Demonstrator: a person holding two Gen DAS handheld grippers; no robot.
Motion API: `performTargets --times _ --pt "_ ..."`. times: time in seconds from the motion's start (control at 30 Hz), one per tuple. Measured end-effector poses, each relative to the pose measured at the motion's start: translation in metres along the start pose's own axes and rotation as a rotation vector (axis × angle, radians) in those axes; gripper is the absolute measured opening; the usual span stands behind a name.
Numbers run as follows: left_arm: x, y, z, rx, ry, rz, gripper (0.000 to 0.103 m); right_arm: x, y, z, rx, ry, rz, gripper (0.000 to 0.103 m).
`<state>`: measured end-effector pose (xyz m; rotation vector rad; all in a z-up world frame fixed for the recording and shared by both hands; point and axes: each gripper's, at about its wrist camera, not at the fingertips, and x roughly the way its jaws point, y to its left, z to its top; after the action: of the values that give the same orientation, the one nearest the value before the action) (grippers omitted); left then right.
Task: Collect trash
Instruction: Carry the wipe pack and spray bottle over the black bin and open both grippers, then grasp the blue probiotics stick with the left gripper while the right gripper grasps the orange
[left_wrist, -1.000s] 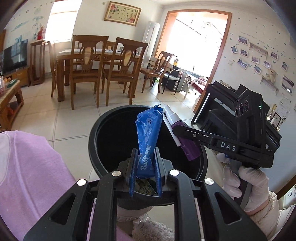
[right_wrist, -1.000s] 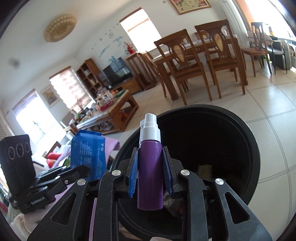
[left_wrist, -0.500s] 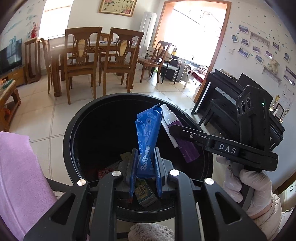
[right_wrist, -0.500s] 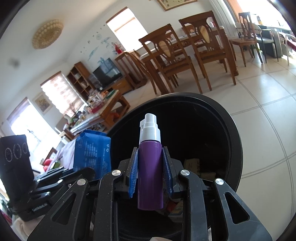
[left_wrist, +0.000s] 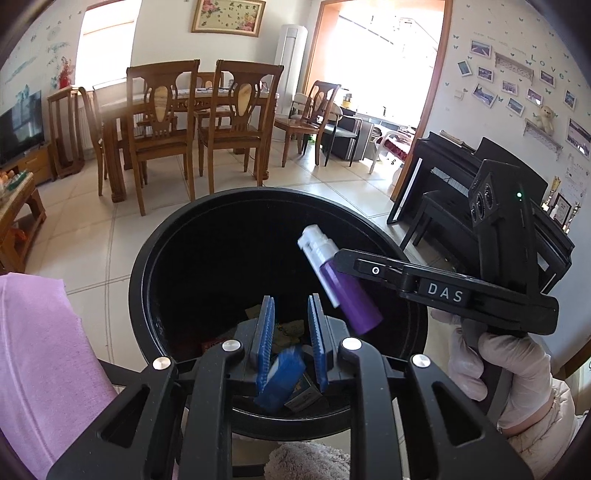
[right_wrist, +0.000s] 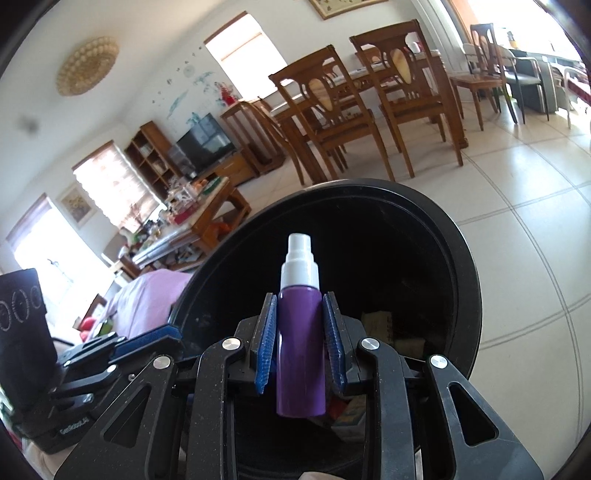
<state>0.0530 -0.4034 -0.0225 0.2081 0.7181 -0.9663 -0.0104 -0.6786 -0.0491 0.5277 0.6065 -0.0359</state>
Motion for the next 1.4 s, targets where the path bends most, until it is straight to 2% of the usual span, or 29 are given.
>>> performTargets --times 0.03,0.07,0.1,0.13,0.17,0.2,0.37,0.6,0.8,1.0,1.17,1.27,1.37,1.4 --pt "-0.001 0.001 0.0 -0.002 0.0 -0.001 0.021 0.0 -0.001 0.001 -0.001 -0.002 0.003 0.034" --pt "-0.003 0.001 0.0 -0.004 -0.001 0.001 0.027 -0.001 0.001 0.001 -0.005 -0.006 0.008 0.044" --pt "-0.006 0.001 -0.001 -0.002 -0.007 0.011 0.043 -0.003 0.003 0.002 -0.009 -0.012 0.006 0.055" --pt "-0.01 -0.001 -0.001 0.001 -0.017 0.029 0.052 -0.004 0.004 0.001 -0.012 -0.017 0.004 0.057" --pt "-0.015 -0.002 -0.002 0.006 -0.036 0.05 0.069 -0.005 0.006 0.001 -0.015 -0.019 0.003 0.057" --pt "-0.021 -0.004 -0.003 0.014 -0.055 0.066 0.077 -0.006 0.009 0.001 -0.019 -0.021 0.001 0.057" --pt "-0.05 -0.012 -0.005 0.062 -0.097 0.134 0.092 -0.008 0.024 -0.002 -0.045 -0.028 -0.006 0.057" --pt "-0.097 -0.004 -0.019 0.057 -0.138 0.185 0.097 -0.005 0.067 -0.007 -0.107 -0.019 0.024 0.061" --pt "-0.141 0.022 -0.043 -0.013 -0.151 0.241 0.097 0.001 0.127 -0.015 -0.188 0.001 0.077 0.061" --pt "-0.195 0.065 -0.088 -0.136 -0.148 0.342 0.097 0.013 0.202 -0.033 -0.295 0.041 0.155 0.061" --pt "-0.241 0.114 -0.135 -0.272 -0.095 0.488 0.097 0.03 0.269 -0.059 -0.397 0.1 0.235 0.061" --pt "-0.258 0.14 -0.16 -0.34 -0.029 0.574 0.097 0.04 0.306 -0.079 -0.454 0.139 0.281 0.061" --pt "-0.264 0.159 -0.182 -0.393 0.04 0.607 0.096 0.05 0.341 -0.1 -0.507 0.181 0.32 0.061" --pt "-0.262 0.165 -0.187 -0.402 0.069 0.615 0.091 0.053 0.353 -0.106 -0.523 0.194 0.33 0.061"
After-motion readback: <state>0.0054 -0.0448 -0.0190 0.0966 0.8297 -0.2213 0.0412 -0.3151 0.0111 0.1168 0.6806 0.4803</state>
